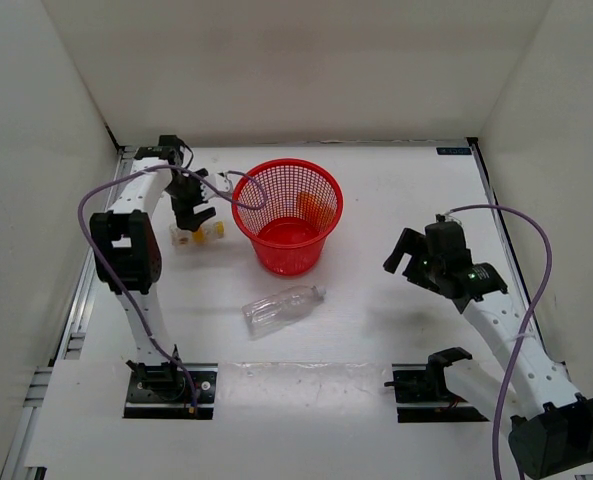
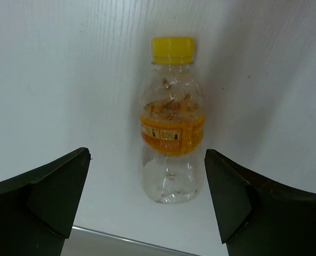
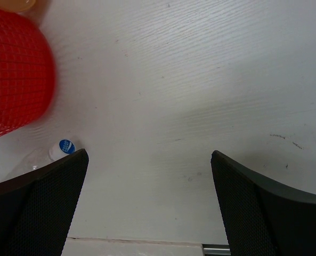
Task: Put the plastic bottles in the bin
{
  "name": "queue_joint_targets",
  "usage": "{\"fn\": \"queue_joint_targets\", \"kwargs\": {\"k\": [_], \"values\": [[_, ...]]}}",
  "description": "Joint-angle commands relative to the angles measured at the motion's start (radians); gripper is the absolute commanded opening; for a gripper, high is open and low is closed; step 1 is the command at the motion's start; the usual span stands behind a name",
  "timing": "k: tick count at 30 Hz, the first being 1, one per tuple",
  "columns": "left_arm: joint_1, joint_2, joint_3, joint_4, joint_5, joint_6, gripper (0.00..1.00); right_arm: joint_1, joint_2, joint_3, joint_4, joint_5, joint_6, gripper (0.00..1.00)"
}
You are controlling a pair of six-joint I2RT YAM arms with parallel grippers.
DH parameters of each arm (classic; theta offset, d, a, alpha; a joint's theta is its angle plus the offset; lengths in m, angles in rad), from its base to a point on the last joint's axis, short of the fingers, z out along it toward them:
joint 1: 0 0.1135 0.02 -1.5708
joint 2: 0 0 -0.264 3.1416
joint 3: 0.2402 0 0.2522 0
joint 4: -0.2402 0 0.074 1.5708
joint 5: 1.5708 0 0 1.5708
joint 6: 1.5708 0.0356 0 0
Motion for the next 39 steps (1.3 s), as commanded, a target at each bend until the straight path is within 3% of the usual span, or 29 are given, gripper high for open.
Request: {"fn": "queue_joint_targets", "kwargs": {"k": [1,15,27,39], "values": [[-0.012,0.026,0.080,-0.089,0.012,-0.002,0.99,0.000,-0.035,0.004,0.001,0.010,0.013,0.99],[0.032,0.101,-0.044,-0.093,-0.086,-0.072,0.99,0.000,-0.003,0.022,-0.009,0.030,0.013,0.99],[0.001,-0.118,-0.015,0.051,0.061,-0.129,0.99,0.000,-0.024,0.013,-0.009,0.030,0.023,0.99],[0.001,-0.095,0.048,-0.041,0.067,-0.140,0.99,0.000,-0.035,0.002,-0.009,0.030,0.013,0.99]]}}
